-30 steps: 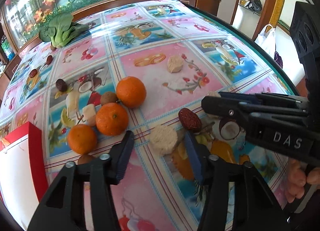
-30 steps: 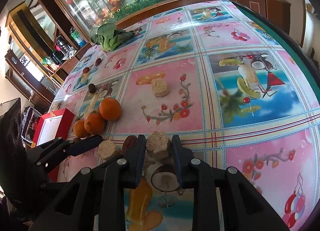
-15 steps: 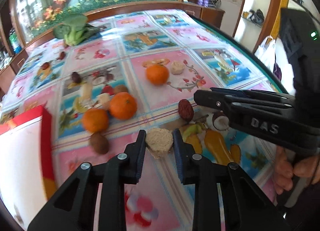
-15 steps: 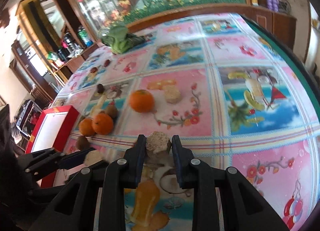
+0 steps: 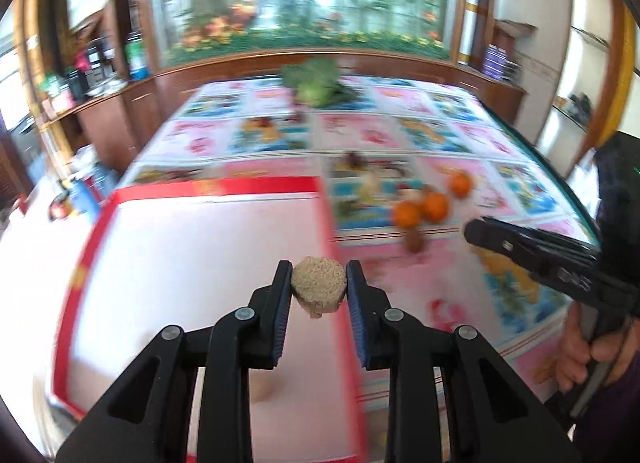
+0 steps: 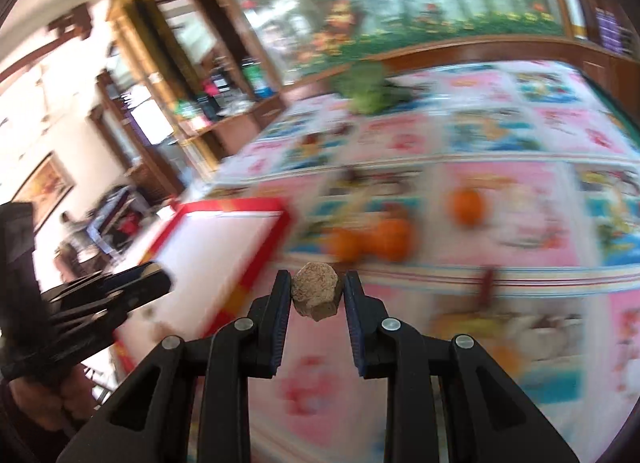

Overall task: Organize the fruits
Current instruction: 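Carry both beige cakes into the tray and open both tools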

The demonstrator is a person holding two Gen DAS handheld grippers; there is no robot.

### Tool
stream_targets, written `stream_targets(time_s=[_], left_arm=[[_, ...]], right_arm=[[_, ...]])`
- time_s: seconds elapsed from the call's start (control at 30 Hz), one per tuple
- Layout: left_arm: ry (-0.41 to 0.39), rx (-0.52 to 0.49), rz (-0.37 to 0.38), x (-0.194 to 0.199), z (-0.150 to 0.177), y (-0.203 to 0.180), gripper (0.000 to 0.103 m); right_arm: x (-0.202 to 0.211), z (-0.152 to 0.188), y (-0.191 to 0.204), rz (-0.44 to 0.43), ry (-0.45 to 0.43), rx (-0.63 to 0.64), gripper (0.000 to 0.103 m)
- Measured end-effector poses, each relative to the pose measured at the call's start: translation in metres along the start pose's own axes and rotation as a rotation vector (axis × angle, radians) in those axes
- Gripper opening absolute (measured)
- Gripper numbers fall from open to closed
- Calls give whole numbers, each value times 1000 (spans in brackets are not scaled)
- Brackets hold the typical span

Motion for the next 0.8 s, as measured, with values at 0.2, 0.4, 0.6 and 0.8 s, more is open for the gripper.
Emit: stream_targets(time_s=[0.2,0.4,0.6,0.8], left_arm=[[-9,113,-137,16,24,84,29],[-5,176,-192,24,44,127,29],[26,200,-216,22,61,148,29],[60,232,-234,18,74,162,29]], right_arm=[[-34,8,81,-91,49,100,25],[-74,25,123,-82,163,154,25],[-105,39,143,-37,260,205,25],[-110,54,156,-17,301,239,28]])
Point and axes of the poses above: each gripper's, at about its wrist camera, not at the fingertips, and x roughly against the way its jaws point, y to its left, z to its underside, the point moved 9 cm from there along -x, roughly the way its jaws point, and after that the axes turned 5 degrees about z, right-handed, at the moved point
